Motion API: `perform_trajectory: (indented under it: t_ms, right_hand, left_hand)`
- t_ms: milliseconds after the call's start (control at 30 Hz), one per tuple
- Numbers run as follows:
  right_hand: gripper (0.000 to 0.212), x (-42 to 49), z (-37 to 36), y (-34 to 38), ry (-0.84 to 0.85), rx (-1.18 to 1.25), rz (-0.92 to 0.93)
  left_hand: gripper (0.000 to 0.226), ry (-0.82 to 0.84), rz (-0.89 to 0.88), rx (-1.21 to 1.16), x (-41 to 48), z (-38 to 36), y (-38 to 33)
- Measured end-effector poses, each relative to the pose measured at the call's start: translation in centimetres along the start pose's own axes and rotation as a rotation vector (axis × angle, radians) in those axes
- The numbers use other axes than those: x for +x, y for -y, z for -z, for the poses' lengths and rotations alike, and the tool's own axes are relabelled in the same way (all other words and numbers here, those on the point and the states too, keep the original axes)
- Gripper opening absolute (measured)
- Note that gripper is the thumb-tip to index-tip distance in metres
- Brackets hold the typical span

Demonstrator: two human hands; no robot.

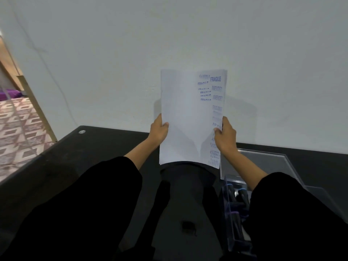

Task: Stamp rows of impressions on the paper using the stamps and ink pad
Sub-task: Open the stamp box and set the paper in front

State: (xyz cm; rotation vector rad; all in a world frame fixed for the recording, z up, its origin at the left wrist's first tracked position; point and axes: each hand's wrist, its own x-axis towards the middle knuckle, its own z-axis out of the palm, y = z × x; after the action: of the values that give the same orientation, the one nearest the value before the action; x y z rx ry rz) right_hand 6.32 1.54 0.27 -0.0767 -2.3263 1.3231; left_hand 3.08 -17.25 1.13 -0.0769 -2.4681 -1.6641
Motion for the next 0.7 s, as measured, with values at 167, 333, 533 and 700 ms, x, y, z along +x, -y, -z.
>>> perform_trajectory:
  t_ms: [167, 333, 533, 700]
  right_hand:
    - [0.030, -1.8, 2.1, 3.4, 0.037, -0.037, -0.006]
    - [0.035, -6.4, 3.9, 6.2, 0.069, -0.022, -0.086]
    - [0.037, -13.4, 4.3, 7.0, 0.093, 0.020, -0.216]
    - [0.035, -17.7, 3.7, 5.8, 0.127, -0.049, -0.284]
  left_hand:
    - [0.045, 0.029, 0.052, 0.089, -1.8, 2.5, -2.4]
    - [0.043, -0.013, 0.143, 0.066, -5.8, 5.2, -3.5]
    - [0.044, -0.037, 0.234, 0.028, -12.3, 7.1, -2.4]
    - [0.041, 0.017, 0.276, 0.085, -17.2, 7.0, -0.4]
